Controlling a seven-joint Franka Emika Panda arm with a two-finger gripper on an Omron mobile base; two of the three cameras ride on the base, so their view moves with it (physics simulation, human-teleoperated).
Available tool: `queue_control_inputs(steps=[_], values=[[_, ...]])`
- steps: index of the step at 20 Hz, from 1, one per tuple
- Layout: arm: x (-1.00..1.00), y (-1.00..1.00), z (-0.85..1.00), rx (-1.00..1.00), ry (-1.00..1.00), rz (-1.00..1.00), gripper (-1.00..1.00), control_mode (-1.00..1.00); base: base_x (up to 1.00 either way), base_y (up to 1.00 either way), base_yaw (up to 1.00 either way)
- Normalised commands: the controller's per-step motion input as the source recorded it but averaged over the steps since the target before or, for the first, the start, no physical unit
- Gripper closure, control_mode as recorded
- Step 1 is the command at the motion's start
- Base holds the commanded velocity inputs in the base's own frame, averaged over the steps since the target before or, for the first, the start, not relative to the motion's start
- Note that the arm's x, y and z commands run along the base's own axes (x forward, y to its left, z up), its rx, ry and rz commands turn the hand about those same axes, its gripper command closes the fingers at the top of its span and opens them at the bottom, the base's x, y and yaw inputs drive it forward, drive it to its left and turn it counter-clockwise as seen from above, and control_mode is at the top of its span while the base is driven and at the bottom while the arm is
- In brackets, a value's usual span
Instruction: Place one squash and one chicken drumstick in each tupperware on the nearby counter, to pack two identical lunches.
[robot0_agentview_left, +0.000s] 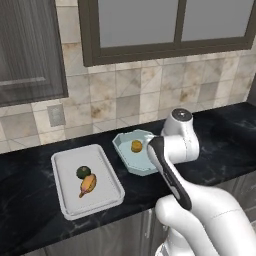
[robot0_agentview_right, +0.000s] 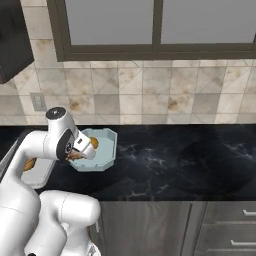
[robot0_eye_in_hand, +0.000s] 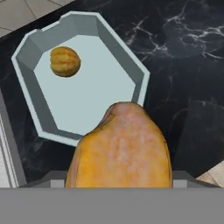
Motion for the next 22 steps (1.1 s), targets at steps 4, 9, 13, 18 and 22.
queue_control_inputs(steps=[4, 9, 13, 18, 22], values=[[0.26, 0.08, -0.29, 0.00, 0.00, -0.18, 1.00, -1.00, 0.00, 0.00, 0.00], [0.33, 0.00, -0.18, 0.00, 0.00, -0.15, 1.00, -1.00, 0.00, 0.00, 0.00], [0.37, 0.00, -0.10, 0.00, 0.00, -0.07, 1.00, -1.00, 0.00, 0.00, 0.00], [0.40, 0.00, -0.15, 0.00, 0.00, 0.00, 1.00, -1.00, 0.00, 0.00, 0.00], [0.33, 0.00, -0.21, 0.00, 0.00, 0.00, 1.00, -1.00, 0.00, 0.00, 0.00]])
